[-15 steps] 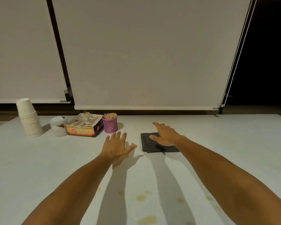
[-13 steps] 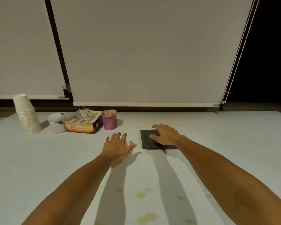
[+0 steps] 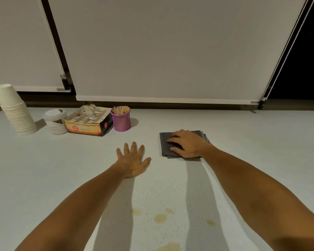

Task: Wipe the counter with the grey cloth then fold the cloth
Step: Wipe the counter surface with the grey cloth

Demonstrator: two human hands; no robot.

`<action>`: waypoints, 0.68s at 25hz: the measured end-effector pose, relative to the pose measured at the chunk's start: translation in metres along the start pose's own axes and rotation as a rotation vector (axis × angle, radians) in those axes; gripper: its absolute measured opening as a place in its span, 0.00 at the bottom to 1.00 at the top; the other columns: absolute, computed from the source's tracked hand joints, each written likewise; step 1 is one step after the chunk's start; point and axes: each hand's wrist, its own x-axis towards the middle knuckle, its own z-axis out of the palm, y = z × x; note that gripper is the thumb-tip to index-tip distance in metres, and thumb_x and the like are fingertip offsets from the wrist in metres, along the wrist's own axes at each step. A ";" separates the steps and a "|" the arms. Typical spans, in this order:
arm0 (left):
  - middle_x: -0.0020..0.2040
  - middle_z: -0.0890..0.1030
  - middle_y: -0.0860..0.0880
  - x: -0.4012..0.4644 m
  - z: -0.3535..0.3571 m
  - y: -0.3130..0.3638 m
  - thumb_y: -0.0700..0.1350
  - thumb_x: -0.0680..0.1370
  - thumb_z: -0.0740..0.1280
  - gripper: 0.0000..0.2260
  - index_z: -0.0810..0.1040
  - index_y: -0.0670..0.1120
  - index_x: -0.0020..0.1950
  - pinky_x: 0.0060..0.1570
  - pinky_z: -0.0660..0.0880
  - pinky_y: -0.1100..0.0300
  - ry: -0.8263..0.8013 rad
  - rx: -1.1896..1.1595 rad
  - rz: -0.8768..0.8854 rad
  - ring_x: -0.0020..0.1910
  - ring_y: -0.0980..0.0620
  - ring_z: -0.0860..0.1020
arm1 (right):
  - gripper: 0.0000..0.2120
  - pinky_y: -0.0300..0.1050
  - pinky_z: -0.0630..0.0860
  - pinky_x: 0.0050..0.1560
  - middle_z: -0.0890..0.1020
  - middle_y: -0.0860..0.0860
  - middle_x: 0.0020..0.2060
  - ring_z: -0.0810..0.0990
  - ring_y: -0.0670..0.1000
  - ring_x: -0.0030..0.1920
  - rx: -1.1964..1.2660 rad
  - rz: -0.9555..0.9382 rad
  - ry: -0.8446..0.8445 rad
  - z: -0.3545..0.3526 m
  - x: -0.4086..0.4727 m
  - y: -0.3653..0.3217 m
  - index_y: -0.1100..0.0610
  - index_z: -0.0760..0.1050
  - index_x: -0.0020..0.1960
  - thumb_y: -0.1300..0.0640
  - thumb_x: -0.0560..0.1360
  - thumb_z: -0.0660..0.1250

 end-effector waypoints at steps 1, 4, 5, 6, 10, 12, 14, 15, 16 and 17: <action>0.81 0.43 0.43 0.004 0.002 -0.003 0.76 0.66 0.30 0.46 0.45 0.54 0.79 0.71 0.41 0.32 0.001 0.008 0.010 0.78 0.33 0.41 | 0.26 0.55 0.69 0.70 0.74 0.53 0.72 0.72 0.55 0.69 -0.017 -0.023 0.000 0.007 0.000 0.004 0.50 0.70 0.77 0.39 0.83 0.56; 0.81 0.42 0.44 0.015 0.009 -0.008 0.77 0.66 0.30 0.45 0.44 0.56 0.79 0.71 0.40 0.32 0.012 0.024 0.035 0.78 0.34 0.41 | 0.30 0.56 0.56 0.77 0.64 0.50 0.80 0.61 0.54 0.78 0.124 0.071 -0.018 0.026 -0.003 0.015 0.44 0.62 0.81 0.33 0.82 0.51; 0.81 0.42 0.44 0.017 0.010 -0.009 0.77 0.66 0.31 0.45 0.43 0.56 0.78 0.71 0.40 0.32 0.018 0.018 0.038 0.78 0.34 0.40 | 0.34 0.55 0.52 0.78 0.61 0.48 0.81 0.57 0.53 0.80 0.169 0.124 -0.040 0.030 -0.004 0.017 0.43 0.59 0.81 0.29 0.80 0.48; 0.81 0.42 0.44 0.019 0.011 -0.010 0.77 0.67 0.32 0.44 0.43 0.57 0.78 0.71 0.39 0.32 0.011 0.010 0.042 0.78 0.34 0.40 | 0.37 0.56 0.49 0.79 0.58 0.47 0.82 0.54 0.52 0.81 0.187 0.160 -0.065 0.031 -0.003 0.018 0.41 0.56 0.82 0.25 0.78 0.45; 0.81 0.41 0.44 0.019 0.009 -0.013 0.77 0.67 0.31 0.44 0.41 0.57 0.78 0.71 0.39 0.33 -0.017 0.020 0.052 0.78 0.35 0.40 | 0.38 0.56 0.44 0.79 0.52 0.47 0.83 0.49 0.52 0.82 0.169 0.260 -0.095 0.033 -0.011 0.019 0.41 0.50 0.83 0.25 0.78 0.42; 0.81 0.41 0.44 0.015 0.004 -0.011 0.76 0.67 0.31 0.44 0.42 0.57 0.79 0.71 0.40 0.33 -0.023 0.026 0.056 0.78 0.36 0.40 | 0.38 0.57 0.44 0.79 0.51 0.47 0.83 0.48 0.53 0.82 0.166 0.360 -0.093 0.032 -0.028 0.022 0.42 0.49 0.83 0.26 0.79 0.42; 0.81 0.42 0.44 0.010 0.000 -0.008 0.76 0.67 0.31 0.44 0.43 0.56 0.79 0.72 0.41 0.33 -0.024 0.038 0.064 0.78 0.36 0.41 | 0.38 0.58 0.44 0.79 0.51 0.48 0.83 0.48 0.54 0.82 0.165 0.472 -0.092 0.030 -0.059 0.027 0.42 0.49 0.83 0.26 0.78 0.42; 0.81 0.42 0.43 0.008 -0.001 -0.007 0.76 0.67 0.31 0.44 0.43 0.56 0.79 0.72 0.42 0.33 -0.024 0.040 0.070 0.78 0.36 0.42 | 0.38 0.58 0.44 0.79 0.51 0.48 0.83 0.48 0.54 0.82 0.166 0.529 -0.091 0.029 -0.077 0.030 0.42 0.49 0.83 0.26 0.78 0.42; 0.81 0.43 0.43 0.006 -0.003 -0.007 0.75 0.67 0.31 0.44 0.43 0.55 0.79 0.72 0.42 0.33 -0.024 0.040 0.077 0.78 0.36 0.42 | 0.38 0.58 0.44 0.79 0.51 0.48 0.83 0.49 0.54 0.82 0.170 0.587 -0.089 0.027 -0.098 0.031 0.42 0.50 0.83 0.26 0.78 0.43; 0.81 0.43 0.43 0.004 -0.004 -0.006 0.76 0.67 0.31 0.45 0.44 0.55 0.79 0.73 0.43 0.33 -0.023 0.039 0.085 0.78 0.36 0.43 | 0.38 0.58 0.44 0.79 0.51 0.48 0.83 0.48 0.54 0.82 0.172 0.641 -0.085 0.025 -0.120 0.031 0.42 0.50 0.83 0.26 0.79 0.43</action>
